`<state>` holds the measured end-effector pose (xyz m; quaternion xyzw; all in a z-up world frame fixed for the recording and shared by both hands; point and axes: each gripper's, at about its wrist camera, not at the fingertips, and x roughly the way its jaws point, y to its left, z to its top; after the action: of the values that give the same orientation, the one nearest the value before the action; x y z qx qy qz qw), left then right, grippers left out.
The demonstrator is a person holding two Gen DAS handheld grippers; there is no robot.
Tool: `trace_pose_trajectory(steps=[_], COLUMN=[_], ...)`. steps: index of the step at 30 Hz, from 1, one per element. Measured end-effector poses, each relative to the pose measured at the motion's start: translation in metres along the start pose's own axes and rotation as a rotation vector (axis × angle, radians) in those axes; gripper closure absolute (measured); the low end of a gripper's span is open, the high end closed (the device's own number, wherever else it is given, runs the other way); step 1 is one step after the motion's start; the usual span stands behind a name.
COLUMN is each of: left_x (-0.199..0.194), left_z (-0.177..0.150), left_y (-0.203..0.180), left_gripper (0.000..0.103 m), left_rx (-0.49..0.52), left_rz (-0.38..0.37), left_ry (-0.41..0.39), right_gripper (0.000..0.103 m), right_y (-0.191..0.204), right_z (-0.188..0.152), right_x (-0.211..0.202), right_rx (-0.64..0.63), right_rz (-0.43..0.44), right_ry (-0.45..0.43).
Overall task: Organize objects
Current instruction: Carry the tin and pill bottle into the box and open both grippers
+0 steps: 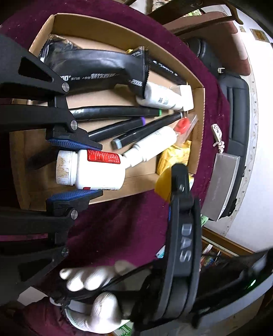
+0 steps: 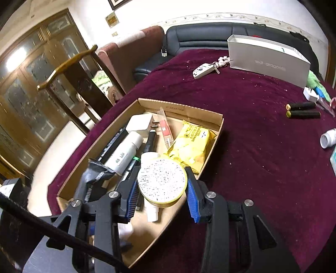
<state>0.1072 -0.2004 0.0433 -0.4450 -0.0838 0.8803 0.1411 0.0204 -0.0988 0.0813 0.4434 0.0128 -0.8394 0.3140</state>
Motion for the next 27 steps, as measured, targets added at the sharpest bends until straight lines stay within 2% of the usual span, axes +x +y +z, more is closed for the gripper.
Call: trace_pose_trajectory(steps=[6, 11, 27], left_x=[0.007, 0.007, 0.005], left_z=[-0.007, -0.009, -0.012], left_y=[0.001, -0.002, -0.008], left_gripper=[0.073, 0.073, 0.073], left_rx=[-0.009, 0.003, 0.023], left_rz=[-0.028, -0.014, 0.018], left_ry=[0.023, 0.019, 0.004], right_gripper=[0.065, 0.065, 0.065], right_y=[0.006, 0.012, 0.018], right_z=[0.001, 0.002, 0.003], right_x=[0.015, 0.026, 0.035], right_rx=[-0.033, -0.078, -0.133], right_rz=[-0.069, -0.133, -0.198], right_ry=[0.016, 0.020, 0.012])
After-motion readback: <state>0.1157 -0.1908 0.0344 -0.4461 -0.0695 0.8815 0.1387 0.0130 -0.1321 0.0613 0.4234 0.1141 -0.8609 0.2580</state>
